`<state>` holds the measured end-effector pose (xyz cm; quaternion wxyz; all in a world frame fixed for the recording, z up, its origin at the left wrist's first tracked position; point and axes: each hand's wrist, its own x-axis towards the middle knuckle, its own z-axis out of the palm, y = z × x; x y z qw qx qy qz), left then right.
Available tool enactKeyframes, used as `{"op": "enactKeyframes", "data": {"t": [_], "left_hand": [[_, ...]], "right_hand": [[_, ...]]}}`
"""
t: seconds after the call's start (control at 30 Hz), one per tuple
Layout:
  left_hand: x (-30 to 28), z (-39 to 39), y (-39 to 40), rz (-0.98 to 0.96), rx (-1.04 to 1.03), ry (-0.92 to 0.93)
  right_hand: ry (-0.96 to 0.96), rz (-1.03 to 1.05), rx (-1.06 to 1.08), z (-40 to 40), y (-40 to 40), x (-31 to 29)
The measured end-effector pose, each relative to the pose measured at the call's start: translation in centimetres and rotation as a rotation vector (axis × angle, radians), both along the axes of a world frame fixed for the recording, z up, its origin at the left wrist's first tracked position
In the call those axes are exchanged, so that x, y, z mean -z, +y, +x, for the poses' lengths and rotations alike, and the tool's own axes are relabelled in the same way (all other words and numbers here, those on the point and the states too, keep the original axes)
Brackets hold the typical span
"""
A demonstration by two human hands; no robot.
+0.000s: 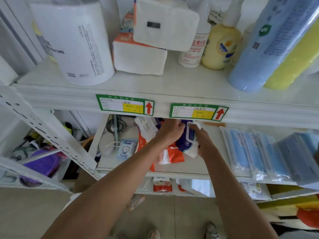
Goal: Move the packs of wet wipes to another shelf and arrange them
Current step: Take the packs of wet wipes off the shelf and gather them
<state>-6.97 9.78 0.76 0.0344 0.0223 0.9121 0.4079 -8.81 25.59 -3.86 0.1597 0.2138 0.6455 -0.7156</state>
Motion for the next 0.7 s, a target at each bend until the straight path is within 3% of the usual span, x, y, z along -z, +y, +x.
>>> {"op": "enactKeyframes", "data": {"t": [0.17, 0.27, 0.4, 0.53, 0.7], "left_hand": [[-4.3, 2.6, 0.8, 0.638, -0.131, -0.095], [-5.2, 9.0, -0.6, 0.826, -0.153, -0.408], [-3.3, 20.0, -4.1, 0.869, -0.215, -0.490], [1.3, 28.8, -11.0, 0.896, -0.414, -0.719], [10.4, 35.8, -24.2, 0.764, -0.562, -0.850]], "right_hand": [[0.111, -0.207, -0.071, 6.5, 1.9, -5.0], [0.114, -0.175, -0.072, 12.6, 0.9, -7.4], [-0.011, -0.097, -0.105, 23.3, -3.3, -7.2], [-0.163, -0.002, -0.113, 31.3, -10.8, -2.9], [-0.285, 0.160, -0.259, 35.9, -22.2, 7.1]]}}
